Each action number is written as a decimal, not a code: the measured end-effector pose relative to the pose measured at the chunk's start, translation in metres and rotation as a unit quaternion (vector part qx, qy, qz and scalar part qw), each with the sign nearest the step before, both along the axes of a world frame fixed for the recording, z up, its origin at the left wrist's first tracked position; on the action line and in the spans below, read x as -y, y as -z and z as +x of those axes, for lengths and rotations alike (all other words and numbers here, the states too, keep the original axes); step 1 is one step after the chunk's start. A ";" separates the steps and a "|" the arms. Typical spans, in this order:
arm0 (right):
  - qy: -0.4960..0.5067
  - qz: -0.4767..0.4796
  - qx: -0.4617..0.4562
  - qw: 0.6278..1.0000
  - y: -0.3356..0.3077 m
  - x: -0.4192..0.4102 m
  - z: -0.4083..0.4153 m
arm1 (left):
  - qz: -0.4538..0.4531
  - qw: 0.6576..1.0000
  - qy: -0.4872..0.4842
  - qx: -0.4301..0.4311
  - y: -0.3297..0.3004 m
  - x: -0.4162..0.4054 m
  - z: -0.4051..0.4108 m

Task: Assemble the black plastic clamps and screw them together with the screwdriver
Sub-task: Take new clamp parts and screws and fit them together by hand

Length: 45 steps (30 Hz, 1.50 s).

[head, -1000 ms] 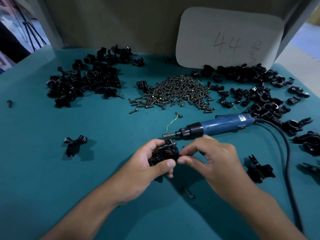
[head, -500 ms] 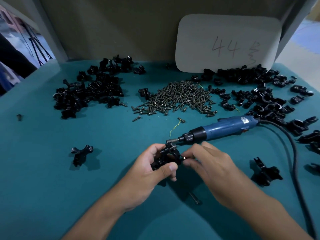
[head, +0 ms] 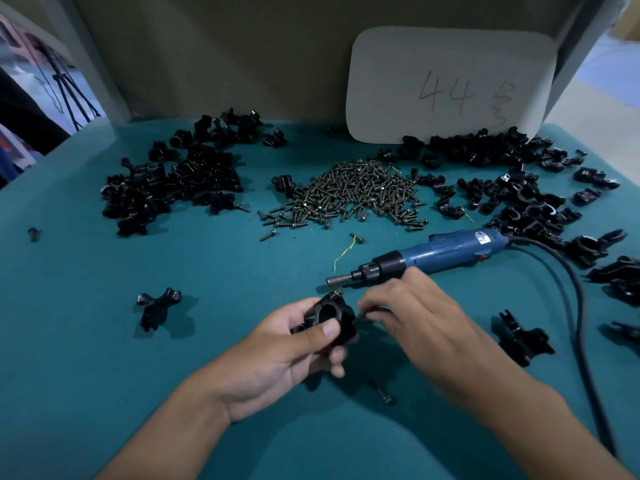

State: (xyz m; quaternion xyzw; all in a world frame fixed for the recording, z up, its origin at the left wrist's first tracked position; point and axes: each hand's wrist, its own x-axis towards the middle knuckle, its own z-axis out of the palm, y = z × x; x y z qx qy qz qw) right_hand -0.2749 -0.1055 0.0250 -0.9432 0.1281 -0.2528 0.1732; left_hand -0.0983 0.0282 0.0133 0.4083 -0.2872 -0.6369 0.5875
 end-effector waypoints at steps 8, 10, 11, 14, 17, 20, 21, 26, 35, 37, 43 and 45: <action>-0.006 0.079 -0.194 0.978 0.011 0.002 0.000 | -0.020 0.923 -0.178 0.339 0.014 0.004 0.000; -0.029 0.041 -0.205 0.977 0.010 -0.002 0.001 | -0.016 0.916 -0.169 0.363 0.018 0.003 -0.001; -0.027 0.038 -0.202 0.978 0.008 -0.002 0.001 | -0.016 0.912 -0.163 0.377 0.019 0.003 -0.001; 0.012 0.056 -0.157 0.986 0.005 -0.002 0.001 | -0.041 0.901 -0.152 0.405 0.016 0.002 -0.003; 0.036 0.122 -0.073 0.989 0.004 -0.004 0.002 | -0.058 0.886 -0.128 0.441 0.015 0.002 -0.005; 0.043 0.142 -0.053 0.988 0.007 -0.010 0.005 | -0.072 0.856 -0.102 0.502 0.015 0.000 -0.008; 0.047 0.137 -0.049 0.988 0.008 -0.011 0.006 | -0.074 0.851 -0.098 0.511 0.015 0.000 -0.008; 0.048 0.151 0.001 0.987 0.008 -0.016 0.011 | -0.061 0.886 -0.083 0.453 0.016 0.000 -0.005; 0.043 0.291 0.039 0.955 0.008 -0.019 0.015 | -0.056 0.897 -0.093 0.429 0.013 0.003 -0.004; 0.039 0.318 0.046 0.946 0.009 -0.019 0.016 | -0.061 0.883 -0.116 0.452 0.013 0.002 -0.005; 0.062 0.331 0.082 0.938 0.011 -0.016 0.015 | -0.067 0.851 -0.145 0.500 0.011 0.000 -0.011; 0.047 0.361 0.101 0.926 0.011 -0.015 0.015 | -0.062 0.847 -0.151 0.505 0.011 0.000 -0.010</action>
